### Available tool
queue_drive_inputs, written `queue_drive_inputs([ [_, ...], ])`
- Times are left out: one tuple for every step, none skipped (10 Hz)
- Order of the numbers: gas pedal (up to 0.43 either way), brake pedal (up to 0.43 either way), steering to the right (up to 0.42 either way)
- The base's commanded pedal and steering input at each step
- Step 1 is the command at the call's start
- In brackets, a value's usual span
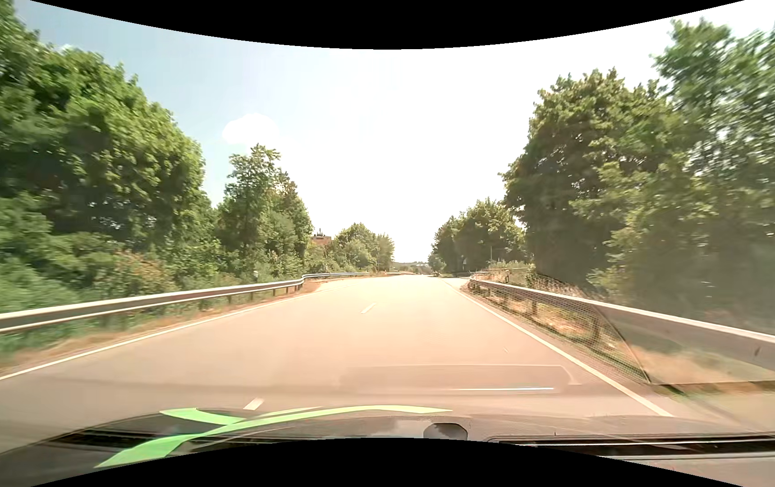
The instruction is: Follow the waypoints while adhering to traffic rules and regulations
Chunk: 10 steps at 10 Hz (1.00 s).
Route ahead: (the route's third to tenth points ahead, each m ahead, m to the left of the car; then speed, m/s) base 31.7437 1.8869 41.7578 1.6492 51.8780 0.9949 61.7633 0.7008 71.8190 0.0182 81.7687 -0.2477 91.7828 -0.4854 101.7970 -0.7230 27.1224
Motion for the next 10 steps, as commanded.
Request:
queue_drive_inputs([
  [0.280, 0.000, 0.003],
  [0.287, 0.000, 0.003],
  [0.287, 0.000, 0.003],
  [0.287, 0.000, 0.003],
  [0.268, 0.000, 0.003],
  [0.260, 0.000, 0.003],
  [0.248, 0.000, 0.003],
  [0.248, 0.000, 0.003],
  [0.240, 0.000, 0.003],
  [0.240, 0.000, 0.003],
])
